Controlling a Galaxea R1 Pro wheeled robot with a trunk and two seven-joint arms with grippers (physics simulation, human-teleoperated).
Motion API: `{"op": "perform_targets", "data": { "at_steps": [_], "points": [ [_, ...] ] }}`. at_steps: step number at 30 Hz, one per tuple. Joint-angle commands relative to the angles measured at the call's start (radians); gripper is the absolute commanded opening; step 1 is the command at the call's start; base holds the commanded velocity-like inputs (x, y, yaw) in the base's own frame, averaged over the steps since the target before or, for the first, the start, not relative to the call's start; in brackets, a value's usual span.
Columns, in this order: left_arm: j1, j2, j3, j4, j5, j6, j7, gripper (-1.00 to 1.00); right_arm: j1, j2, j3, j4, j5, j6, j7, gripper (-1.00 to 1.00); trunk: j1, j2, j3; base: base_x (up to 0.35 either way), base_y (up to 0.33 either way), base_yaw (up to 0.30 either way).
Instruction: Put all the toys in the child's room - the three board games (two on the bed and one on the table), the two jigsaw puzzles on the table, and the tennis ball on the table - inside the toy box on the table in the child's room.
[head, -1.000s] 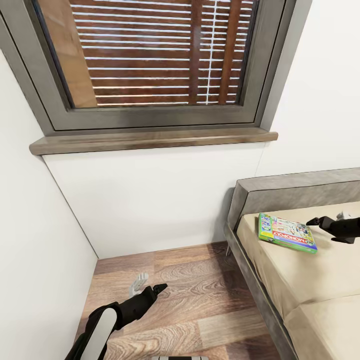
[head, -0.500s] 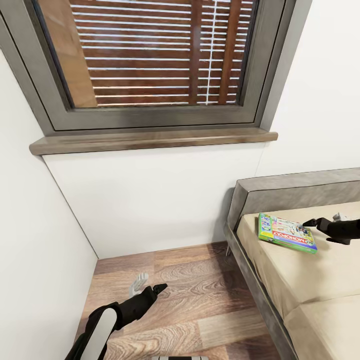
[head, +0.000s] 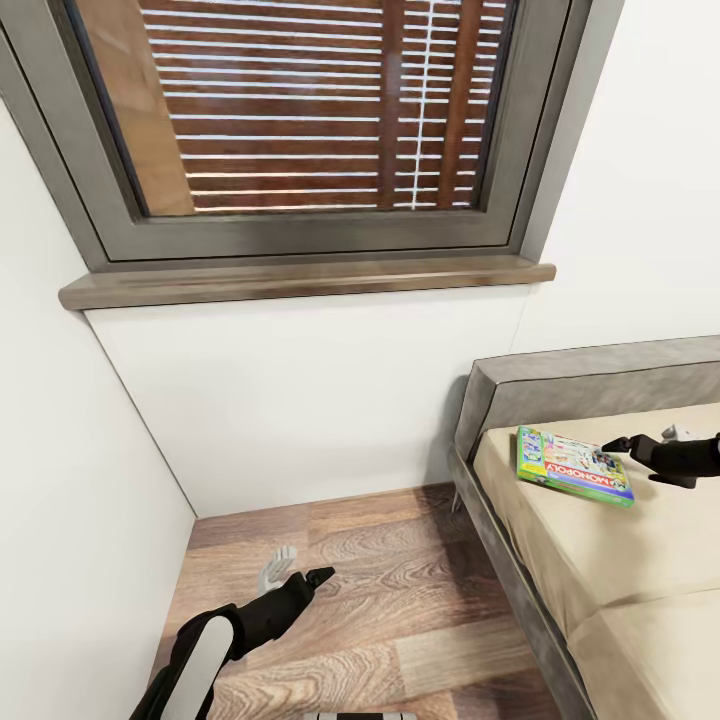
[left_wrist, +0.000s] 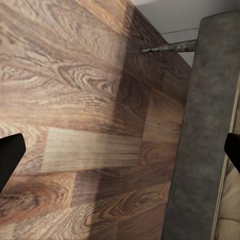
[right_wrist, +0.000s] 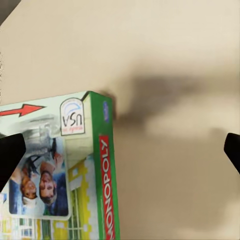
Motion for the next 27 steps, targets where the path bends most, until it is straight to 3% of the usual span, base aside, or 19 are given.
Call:
{"op": "perform_targets", "data": {
  "at_steps": [1,16,27],
  "points": [
    [-0.001,-0.001,0.001,0.000,-0.001,0.004,-0.003,1.00,0.000,0.001,-0.005,0.031,-0.015,0.009,0.000,1.00,0.000,0.000,-0.001,0.000,0.000,0.004],
    [-0.001,0.000,0.001,0.000,-0.001,0.004,-0.003,1.00,0.000,0.000,-0.005,0.031,-0.016,0.009,0.001,1.00,0.000,0.000,-0.001,0.000,0.000,0.139],
    [-0.001,0.000,0.001,0.000,-0.001,0.004,-0.003,1.00,0.001,-0.001,-0.005,0.032,-0.016,0.009,0.001,1.00,0.000,0.000,-0.001,0.000,0.000,0.049]
  ]
}}
